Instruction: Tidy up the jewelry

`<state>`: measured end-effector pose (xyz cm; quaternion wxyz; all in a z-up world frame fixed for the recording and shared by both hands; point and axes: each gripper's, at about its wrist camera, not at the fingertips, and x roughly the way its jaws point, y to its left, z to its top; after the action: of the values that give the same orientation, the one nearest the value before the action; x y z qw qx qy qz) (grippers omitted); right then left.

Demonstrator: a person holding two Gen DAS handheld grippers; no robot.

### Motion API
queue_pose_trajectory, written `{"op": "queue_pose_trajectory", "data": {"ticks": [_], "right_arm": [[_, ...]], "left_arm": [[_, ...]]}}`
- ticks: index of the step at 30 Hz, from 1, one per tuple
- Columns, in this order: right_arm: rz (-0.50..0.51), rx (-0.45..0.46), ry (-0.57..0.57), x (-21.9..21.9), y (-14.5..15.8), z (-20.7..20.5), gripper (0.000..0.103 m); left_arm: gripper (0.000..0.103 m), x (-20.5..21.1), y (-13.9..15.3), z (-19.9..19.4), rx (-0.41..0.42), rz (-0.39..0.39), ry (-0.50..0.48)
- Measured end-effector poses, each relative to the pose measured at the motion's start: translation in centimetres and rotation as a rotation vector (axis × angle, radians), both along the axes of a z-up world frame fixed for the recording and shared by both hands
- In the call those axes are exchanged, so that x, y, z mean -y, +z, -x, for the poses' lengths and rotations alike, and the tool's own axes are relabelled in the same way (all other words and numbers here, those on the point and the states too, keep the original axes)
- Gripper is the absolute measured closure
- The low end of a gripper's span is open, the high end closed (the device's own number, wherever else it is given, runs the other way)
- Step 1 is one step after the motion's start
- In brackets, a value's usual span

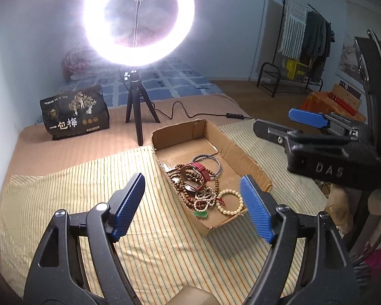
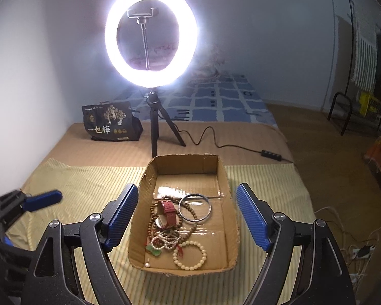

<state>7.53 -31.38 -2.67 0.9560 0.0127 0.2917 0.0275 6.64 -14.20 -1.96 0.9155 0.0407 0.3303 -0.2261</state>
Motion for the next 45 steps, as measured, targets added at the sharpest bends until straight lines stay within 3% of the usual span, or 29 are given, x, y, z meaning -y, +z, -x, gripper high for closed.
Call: {"op": "queue_pose_trajectory", "data": {"ticks": [11, 15, 19, 23, 45], "right_arm": [[0.046, 0.04, -0.012, -0.3, -0.2, 3.5, 0.023], [0.042, 0.045, -0.01, -0.3, -0.3, 4.0, 0.022], [0.04, 0.044, -0.009, -0.4, -0.4, 4.2, 0.022], [0.037, 0.045, -0.015, -0.3, -0.4, 4.1, 0.022], [0.04, 0.029, -0.023, -0.4, -0.9, 3.8, 0.021]], "left_arm": [[0.022, 0.4, -0.3, 2.0, 0.03, -0.05, -0.027], [0.007, 0.6, -0.3, 2.3, 0.037, -0.062, -0.025], [0.005, 0.6, 0.1, 2.9, 0.086, -0.082, -0.005], [0.002, 0.4, 0.0, 2.7, 0.083, -0.093, 0.014], [0.001, 0.2, -0.2, 2.7, 0.078, -0.115, 0.04]]}}
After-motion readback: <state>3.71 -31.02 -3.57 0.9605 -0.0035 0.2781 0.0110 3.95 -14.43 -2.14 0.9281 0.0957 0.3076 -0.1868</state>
